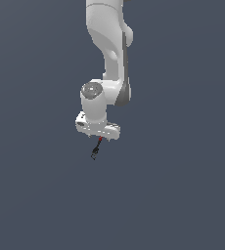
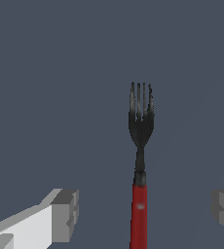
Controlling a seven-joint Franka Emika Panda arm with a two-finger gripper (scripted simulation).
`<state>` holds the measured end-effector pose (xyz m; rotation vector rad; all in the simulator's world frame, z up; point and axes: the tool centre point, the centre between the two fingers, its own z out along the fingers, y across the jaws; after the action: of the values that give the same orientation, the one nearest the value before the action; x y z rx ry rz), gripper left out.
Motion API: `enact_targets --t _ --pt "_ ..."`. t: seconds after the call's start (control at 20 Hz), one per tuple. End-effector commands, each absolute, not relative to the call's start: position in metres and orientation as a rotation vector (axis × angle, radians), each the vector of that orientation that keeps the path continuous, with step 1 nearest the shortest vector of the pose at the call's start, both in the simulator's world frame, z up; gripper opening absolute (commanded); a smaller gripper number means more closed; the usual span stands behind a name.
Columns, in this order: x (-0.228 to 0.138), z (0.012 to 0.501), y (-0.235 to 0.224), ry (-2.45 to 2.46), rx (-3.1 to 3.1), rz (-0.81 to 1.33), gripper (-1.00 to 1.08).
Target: Pick up the object and move it to a goal position.
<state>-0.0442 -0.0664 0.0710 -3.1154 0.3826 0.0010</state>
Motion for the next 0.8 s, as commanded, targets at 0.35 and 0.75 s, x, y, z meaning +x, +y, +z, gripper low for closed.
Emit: enact_targets --t 0.35,0.75 --pt "-0.052 0.057 -0.074 0.422 -3.113 0.002 1.00" --pt "-0.053 0.031 -0.074 0.424 -3.113 0.001 1.00"
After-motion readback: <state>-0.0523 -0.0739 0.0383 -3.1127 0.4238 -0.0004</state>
